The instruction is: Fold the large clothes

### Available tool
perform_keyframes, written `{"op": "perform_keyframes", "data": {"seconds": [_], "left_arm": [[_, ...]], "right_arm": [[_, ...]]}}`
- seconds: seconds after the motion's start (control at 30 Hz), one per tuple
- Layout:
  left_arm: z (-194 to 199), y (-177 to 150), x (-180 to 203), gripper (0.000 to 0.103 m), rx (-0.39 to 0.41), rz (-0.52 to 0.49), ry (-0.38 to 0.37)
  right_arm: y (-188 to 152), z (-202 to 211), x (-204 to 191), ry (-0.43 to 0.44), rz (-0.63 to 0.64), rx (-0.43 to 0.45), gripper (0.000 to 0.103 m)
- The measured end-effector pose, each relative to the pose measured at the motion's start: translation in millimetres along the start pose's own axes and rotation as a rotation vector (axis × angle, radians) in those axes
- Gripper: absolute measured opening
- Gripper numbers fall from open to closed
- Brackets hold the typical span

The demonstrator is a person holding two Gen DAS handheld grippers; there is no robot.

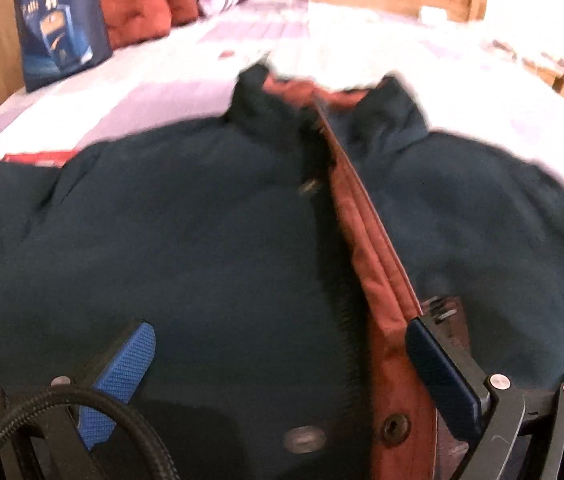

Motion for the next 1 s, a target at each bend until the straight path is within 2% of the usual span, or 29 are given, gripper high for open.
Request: {"op": "perform_keyframes", "data": {"seconds": [0.07,0.13,0.2,0.27,0.37,0.47,0.57,0.7,0.77,0.83,0.9,1.0], "left_arm": [[7,4,15,0.103,0.025,-0.019,-0.024],[4,5,35,0.103,-0.003,-0.085,-0.033],[11,7,48,0.103,0.01,-0.144,-0.031],[18,8,58,0.103,-0.002,-0.18,-0.062],[30,20,60,0.103,-0.066,-0.164,-0.096],[39,32,65,0.103,-0.087,-0.112,-0.093],[20,28,83,0.103,-0.098,-0.118,-0.082],[-27,7,94,0.103,-0.13,-0.116,-0.031],[-55,-11,91,0.103,-0.178,-0.122,-0.011],[-52,-16,87,0.103,-0.089,-0.1,-0.034],[-50,-18,86,0.103,-0.066,-0.1,-0.015],[-52,-18,86,0.103,-0.066,-0.101,-0.012]], "right_arm": [[-7,4,-1,-0.008,0.001,0.009,0.103],[-11,6,0,-0.009,0.002,0.013,0.103],[-14,6,2,0.015,-0.007,0.006,0.103],[-15,5,3,0.034,-0.012,0.001,0.103],[-16,4,4,0.046,-0.015,-0.005,0.103],[-16,4,3,0.049,-0.016,-0.009,0.103],[-15,5,4,0.066,-0.017,-0.02,0.103],[-17,7,5,0.092,-0.005,-0.019,0.103],[-18,9,6,0.092,0.001,-0.01,0.103],[-20,16,5,0.085,0.016,0.002,0.103],[-20,24,8,0.059,0.027,0.016,0.103],[-5,56,18,0.025,0.049,0.129,0.103]]}}
Point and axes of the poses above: each gripper's, at about its wrist camera, not at the fingertips, and z roughly against the way its jaws point, x to its right, y to its top, the point moved 10 cm from there along -z, roughly the way its jaws point, and after that the axes turned 12 degrees about -x, right-handed, at the moved point
